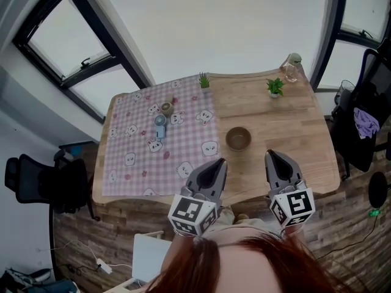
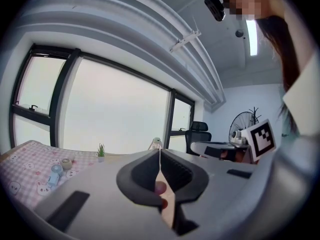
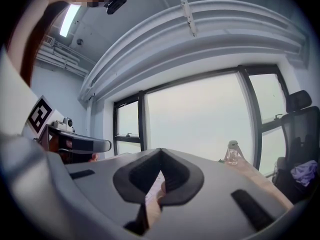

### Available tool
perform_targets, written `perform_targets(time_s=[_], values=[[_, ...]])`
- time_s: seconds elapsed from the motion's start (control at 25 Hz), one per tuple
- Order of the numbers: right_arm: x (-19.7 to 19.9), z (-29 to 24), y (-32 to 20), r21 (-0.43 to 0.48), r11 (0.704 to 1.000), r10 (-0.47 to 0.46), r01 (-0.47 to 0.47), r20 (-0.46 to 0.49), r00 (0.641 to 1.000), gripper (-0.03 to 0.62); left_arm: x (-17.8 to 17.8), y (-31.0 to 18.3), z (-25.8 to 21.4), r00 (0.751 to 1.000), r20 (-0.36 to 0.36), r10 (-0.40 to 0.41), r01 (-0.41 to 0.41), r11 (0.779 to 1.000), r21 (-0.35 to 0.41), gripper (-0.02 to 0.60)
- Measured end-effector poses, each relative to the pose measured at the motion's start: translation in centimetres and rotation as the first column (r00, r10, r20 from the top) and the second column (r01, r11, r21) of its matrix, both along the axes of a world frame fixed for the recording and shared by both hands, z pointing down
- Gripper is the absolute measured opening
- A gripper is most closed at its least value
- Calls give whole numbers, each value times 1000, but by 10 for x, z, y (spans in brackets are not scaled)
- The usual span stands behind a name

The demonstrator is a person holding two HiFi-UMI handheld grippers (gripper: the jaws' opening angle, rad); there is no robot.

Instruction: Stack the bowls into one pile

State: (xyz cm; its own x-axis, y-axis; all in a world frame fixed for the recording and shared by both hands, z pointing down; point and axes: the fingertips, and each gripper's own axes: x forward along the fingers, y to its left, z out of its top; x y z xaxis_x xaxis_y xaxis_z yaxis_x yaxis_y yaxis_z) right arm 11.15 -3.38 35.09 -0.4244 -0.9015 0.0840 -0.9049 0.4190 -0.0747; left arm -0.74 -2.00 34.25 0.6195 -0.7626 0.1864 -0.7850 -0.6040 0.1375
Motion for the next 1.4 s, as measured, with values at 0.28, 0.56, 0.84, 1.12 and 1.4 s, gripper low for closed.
perform_targets(time_s=[0.28, 0.56, 0.84, 1.12, 1.4], values=[[21, -1, 22, 3, 1000, 2, -2, 5, 1000, 0, 20, 22, -1, 1000, 8, 7, -7, 1000, 12, 11], [32, 2, 41, 7, 1000, -26, 26, -4, 1000, 0, 36, 42, 0, 1000, 1, -11, 11, 1000, 7, 11], [50, -2, 49, 28, 999, -23, 21, 55, 998, 0, 43, 48, 1, 999, 32, -23, 22, 1000, 15, 11], [66, 6, 44, 43, 999, 9, -12, 54, 999, 0, 52, 42, 4, 999, 50, -6, 6, 1000, 8, 11], [61, 1, 25, 46, 998, 43, -46, 59, 997, 0, 51, 32, 7, 997, 68, 33, -34, 999, 18, 11]])
